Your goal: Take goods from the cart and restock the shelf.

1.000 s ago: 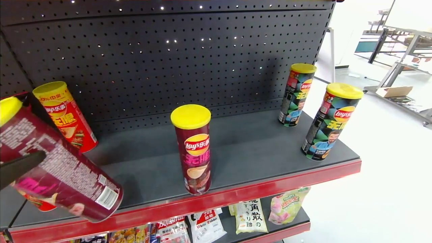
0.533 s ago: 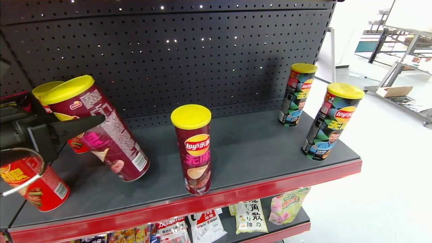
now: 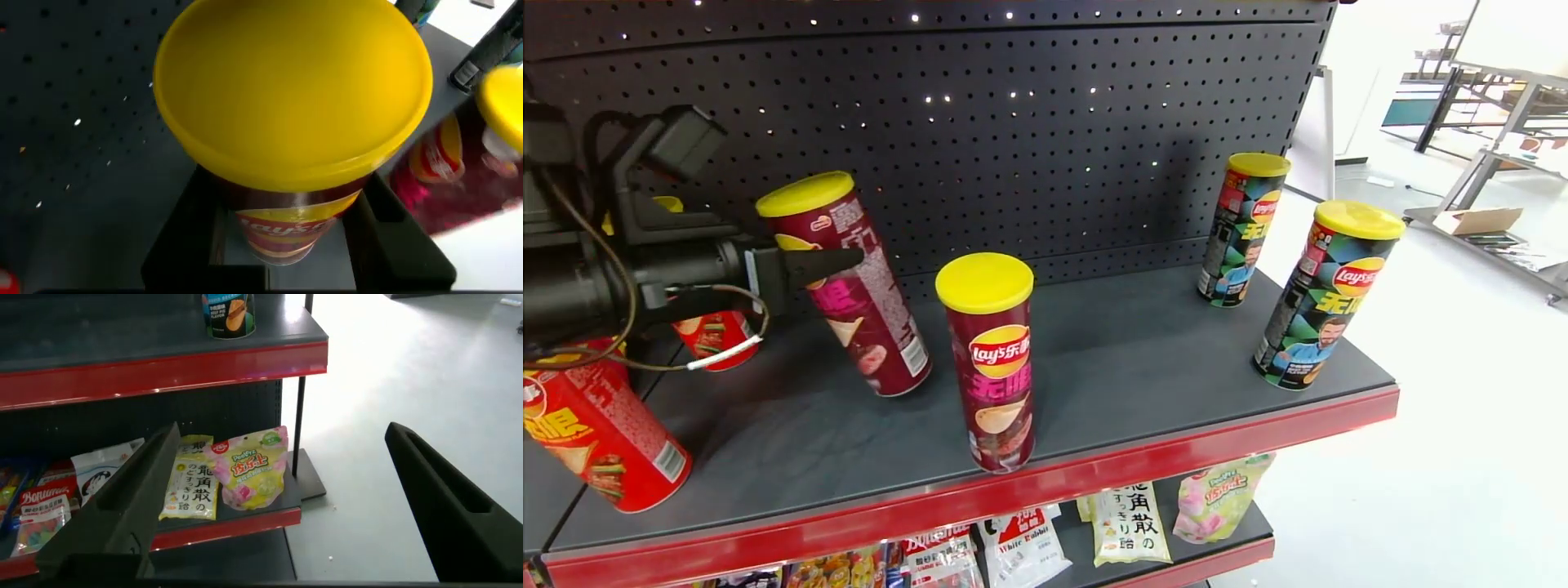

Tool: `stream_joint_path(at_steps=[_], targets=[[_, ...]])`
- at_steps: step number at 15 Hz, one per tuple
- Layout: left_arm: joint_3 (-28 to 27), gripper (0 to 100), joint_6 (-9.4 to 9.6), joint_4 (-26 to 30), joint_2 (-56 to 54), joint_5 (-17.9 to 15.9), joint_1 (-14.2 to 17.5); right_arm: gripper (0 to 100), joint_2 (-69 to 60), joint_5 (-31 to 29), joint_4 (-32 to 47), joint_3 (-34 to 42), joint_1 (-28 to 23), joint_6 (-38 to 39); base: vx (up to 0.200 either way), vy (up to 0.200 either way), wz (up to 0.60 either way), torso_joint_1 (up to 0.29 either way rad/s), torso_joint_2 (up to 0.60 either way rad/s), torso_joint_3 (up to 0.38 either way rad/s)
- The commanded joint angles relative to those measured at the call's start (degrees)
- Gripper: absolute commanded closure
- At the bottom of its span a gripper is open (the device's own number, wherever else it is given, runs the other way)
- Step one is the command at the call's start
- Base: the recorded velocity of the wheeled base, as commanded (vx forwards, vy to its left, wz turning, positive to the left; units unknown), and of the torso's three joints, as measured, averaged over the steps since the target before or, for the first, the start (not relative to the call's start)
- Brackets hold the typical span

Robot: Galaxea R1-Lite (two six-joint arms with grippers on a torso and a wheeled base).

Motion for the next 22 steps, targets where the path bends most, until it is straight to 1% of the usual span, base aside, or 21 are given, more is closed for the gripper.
stream_joint_path(at_steps=[1,3,5,6,9,11,13,17,19,22], targets=[[-5.5,100,0.35,-0.3,8.5,1.0,-3.7,0,0.0,0.0,0.0,-0.1,0.0,0.0,0.0,0.0,0.0,0.0,0.0,0.0],[-8.3,100,0.35,-3.6,13.7,3.8,-6.1,0,0.0,0.0,0.0,0.0,0.0,0.0,0.0,0.0,0.0,0.0,0.0,0.0],[-11.2,100,0.44,-7.0,18.2,5.5,-6.5,0,0.0,0.0,0.0,0.0,0.0,0.0,0.0,0.0,0.0,0.0,0.0,0.0],[-12.6,100,0.44,-7.7,19.9,6.0,-6.7,0,0.0,0.0,0.0,0.0,0.0,0.0,0.0,0.0,0.0,0.0,0.0,0.0],[-16.2,100,0.35,-8.5,23.3,6.5,-8.2,0,0.0,0.0,0.0,0.0,0.0,0.0,0.0,0.0,0.0,0.0,0.0,0.0],[-16.7,100,0.44,-8.6,24.5,6.8,-8.8,0,0.0,0.0,0.0,0.0,0.0,0.0,0.0,0.0,0.0,0.0,0.0,0.0],[-17.0,100,0.35,-8.6,25.1,8.4,-9.7,0,0.0,0.0,0.0,-0.1,0.0,0.0,0.0,0.0,0.0,0.0,0.0,0.0],[-19.5,100,0.35,-8.6,26.2,8.8,-10.8,0,0.0,0.0,0.0,-0.1,0.0,0.0,0.0,0.0,0.0,0.0,0.0,0.0],[-20.7,100,0.35,-8.7,27.0,9.2,-10.8,0,0.0,0.0,0.0,0.0,0.0,0.0,0.0,0.0,0.0,0.0,0.0,0.0],[-20.9,100,0.61,-8.7,27.1,9.4,-10.8,0,0.0,0.0,0.0,0.0,0.0,0.0,0.0,0.0,0.0,0.0,0.0,0.0]])
